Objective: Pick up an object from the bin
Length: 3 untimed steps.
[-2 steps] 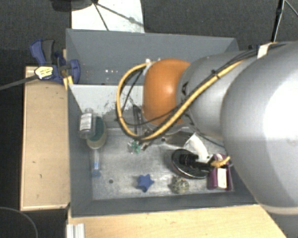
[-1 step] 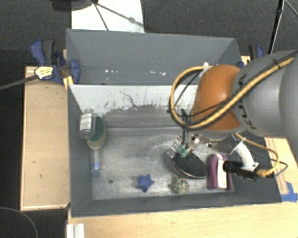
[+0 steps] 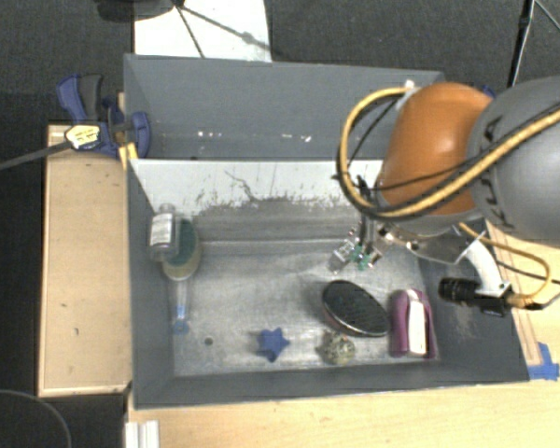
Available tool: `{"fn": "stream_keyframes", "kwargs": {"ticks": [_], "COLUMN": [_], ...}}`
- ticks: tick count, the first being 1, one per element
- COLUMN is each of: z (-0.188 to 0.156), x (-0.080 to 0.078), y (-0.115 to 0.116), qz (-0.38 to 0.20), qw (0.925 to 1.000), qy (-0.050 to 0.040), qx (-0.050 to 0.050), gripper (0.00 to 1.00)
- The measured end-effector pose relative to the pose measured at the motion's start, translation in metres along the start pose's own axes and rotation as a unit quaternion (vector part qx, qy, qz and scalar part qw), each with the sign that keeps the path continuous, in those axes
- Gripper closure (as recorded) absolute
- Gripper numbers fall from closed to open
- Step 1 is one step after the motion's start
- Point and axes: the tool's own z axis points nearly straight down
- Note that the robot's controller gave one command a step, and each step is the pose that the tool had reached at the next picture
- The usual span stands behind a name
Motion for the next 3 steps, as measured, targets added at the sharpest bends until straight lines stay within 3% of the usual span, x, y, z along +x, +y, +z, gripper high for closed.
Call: {"fn": "stream_keyframes", "kwargs": {"ticks": [1,2,3], "z": [0.003,0.111,0.152], "x": [0.001,-0.001,-0.058], "y": [-0.001,-0.033,-0.051], "qz": [-0.001,-0.118,-0.081], "qw": [1.0000,0.9930,0.9967], "qy": [0.0021,0.0035,0.0024], "qx": [0.003,0.004,0.001], "gripper": [0.00,0.00,0.00]}}
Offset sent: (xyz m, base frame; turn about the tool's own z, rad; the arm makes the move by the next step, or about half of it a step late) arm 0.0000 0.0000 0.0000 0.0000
